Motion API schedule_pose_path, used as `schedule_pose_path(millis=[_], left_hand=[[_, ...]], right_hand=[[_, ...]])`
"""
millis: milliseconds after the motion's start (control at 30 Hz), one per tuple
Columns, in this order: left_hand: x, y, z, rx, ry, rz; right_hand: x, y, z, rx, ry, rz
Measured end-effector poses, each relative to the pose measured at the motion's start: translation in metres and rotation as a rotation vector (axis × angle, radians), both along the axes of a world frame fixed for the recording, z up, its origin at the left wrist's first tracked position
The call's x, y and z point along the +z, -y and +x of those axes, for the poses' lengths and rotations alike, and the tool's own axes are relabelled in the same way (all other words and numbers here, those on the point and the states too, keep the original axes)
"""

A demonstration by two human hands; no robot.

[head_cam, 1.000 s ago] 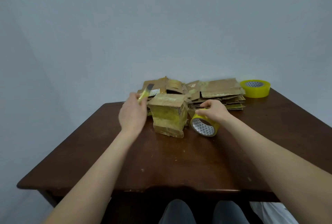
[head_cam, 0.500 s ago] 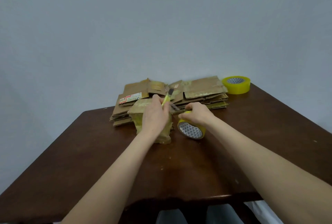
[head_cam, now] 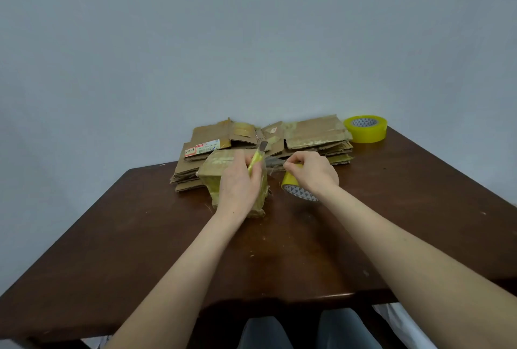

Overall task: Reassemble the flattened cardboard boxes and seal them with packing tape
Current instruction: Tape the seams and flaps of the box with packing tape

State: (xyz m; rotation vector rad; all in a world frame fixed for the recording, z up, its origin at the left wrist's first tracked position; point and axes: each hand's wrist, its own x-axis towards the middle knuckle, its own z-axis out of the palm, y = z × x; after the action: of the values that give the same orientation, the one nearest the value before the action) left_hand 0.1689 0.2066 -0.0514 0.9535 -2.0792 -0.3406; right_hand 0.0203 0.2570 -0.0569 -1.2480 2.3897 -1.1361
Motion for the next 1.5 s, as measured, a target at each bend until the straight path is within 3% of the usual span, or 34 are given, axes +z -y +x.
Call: schedule_pose_path(millis=[433, 867, 1500], left_hand=[[-0.007, 0.000, 0.011, -0.072, 0.138, -0.210], [-0.009, -0.006, 0.005, 0.020, 0.154, -0.216], [0.004, -0.006, -0.007, 0.148, 0.487, -0.291]], right_hand=[[0.003, -0.009, 0.022, -0.123, -0.107, -0.027], [0.001, -0.011, 0.020, -0.148, -0.193, -0.036], [-0.005, -0.010, 0.019, -0.144, -0.125, -0.072]])
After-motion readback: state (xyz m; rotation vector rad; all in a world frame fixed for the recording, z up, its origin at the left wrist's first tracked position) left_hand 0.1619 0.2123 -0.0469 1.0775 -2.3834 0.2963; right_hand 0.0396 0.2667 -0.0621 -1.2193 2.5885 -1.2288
